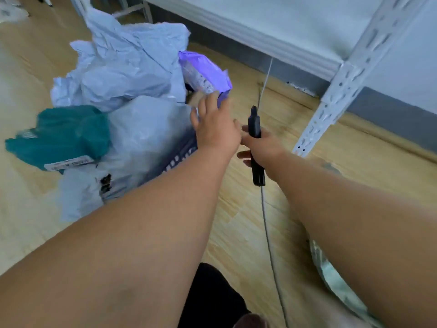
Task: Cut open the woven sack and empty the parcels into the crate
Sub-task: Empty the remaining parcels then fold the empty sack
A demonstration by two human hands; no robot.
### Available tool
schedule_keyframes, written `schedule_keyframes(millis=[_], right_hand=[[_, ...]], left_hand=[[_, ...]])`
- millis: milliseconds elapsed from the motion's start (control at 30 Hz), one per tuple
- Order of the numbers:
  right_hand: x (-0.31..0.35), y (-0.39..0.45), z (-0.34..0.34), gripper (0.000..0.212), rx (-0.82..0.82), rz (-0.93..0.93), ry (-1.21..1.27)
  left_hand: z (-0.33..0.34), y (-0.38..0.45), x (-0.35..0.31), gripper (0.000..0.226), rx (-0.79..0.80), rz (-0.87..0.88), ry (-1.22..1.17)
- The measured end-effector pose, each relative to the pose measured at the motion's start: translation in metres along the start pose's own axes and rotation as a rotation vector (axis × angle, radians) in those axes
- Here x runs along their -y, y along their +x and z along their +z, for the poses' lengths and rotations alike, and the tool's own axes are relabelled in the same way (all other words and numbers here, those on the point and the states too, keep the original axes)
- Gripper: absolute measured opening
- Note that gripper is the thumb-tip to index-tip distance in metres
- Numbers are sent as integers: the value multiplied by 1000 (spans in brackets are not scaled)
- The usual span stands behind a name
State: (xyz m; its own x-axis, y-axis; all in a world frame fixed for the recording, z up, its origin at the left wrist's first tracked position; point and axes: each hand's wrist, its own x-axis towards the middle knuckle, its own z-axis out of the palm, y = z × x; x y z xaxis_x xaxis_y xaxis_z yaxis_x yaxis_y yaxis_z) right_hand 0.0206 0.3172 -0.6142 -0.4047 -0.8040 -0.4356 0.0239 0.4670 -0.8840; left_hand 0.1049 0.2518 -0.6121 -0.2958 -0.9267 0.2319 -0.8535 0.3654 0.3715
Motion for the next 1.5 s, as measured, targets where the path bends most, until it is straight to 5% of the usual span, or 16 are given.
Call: schedule_keyframes(millis=[200, 433, 600, 767, 867, 967, 1067, 1133, 1200, 1267, 1367, 1500], right_hand=[[-67, -24, -153, 28, -381, 235, 71], [-123, -75, -269, 20, -557, 389, -178], [-169, -108, -311, 26, -657, 470, -340], [-209, -138, -343, 19, -712, 528, -410], [-232, -150, -352, 20, -678, 595, -371], [-259, -168, -365, 23, -741, 622, -276], [-287, -196, -386, 26, -888, 650, -292], [-303, -214, -398, 37, -926, 707, -378], [-316, -223, -406, 50, -908, 758, -397], [-323, -224, -406, 60, -865, 784, -387], [-328, -222, -398, 62, -818, 746, -380], [-312, -210, -391, 32, -936, 406, -26]], left_hand=[[85, -51, -124, 47, 380, 206, -95], [135, -121, -220, 60, 723, 447, -150], [150, -184, -264, 102, 1031, 523, -32], [170, -232, -256, 121, 1051, 502, 147], [176, -237, -259, 91, 786, 551, 270], [172, -241, -284, 52, 541, 662, 5], [167, -280, -319, 79, 982, 729, -197], [170, -325, -326, 108, 1184, 900, 137], [177, -353, -319, 86, 991, 1143, 442], [181, -348, -319, 46, 731, 1231, 499], [185, -304, -336, 37, 687, 963, 450], [181, -253, -369, 33, 743, 506, 133]])
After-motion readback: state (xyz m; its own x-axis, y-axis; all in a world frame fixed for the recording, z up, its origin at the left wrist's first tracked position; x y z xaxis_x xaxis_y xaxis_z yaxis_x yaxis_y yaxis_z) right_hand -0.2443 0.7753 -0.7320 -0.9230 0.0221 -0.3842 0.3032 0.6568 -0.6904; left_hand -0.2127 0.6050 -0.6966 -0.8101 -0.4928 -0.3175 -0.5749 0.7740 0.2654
